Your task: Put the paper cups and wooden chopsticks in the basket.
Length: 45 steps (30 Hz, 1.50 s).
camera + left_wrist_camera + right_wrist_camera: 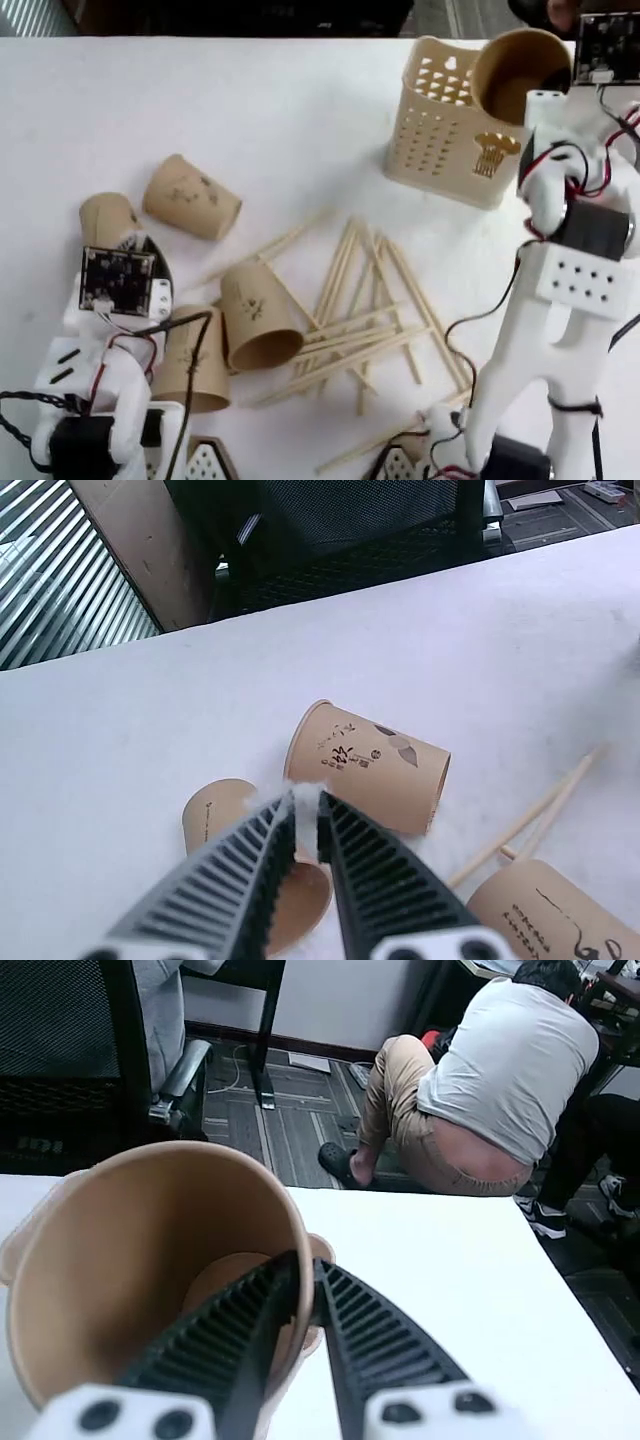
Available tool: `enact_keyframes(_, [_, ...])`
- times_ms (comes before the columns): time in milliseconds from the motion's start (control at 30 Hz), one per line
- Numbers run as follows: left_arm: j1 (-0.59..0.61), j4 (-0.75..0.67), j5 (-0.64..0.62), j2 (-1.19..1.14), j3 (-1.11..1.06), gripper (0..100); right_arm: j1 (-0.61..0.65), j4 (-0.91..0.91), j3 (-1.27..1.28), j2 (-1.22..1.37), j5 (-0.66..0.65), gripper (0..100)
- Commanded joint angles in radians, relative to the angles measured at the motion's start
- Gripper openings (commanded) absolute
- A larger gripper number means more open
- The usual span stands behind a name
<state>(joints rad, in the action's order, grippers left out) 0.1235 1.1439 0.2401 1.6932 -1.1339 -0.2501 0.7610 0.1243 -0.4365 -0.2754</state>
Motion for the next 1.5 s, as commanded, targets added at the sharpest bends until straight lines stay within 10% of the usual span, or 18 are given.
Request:
enact_keyframes(0, [-0.013, 0.000, 0.011, -0.008, 0.049, 6, -0.021, -0.030, -0.041, 0.022, 0.021, 1.9])
enact_keyframes(1467, [-0.013, 0.005, 0.011, -0.008, 0.043, 6, -0.039, 0.127, -0.232, 0.285, 0.190, 5.7])
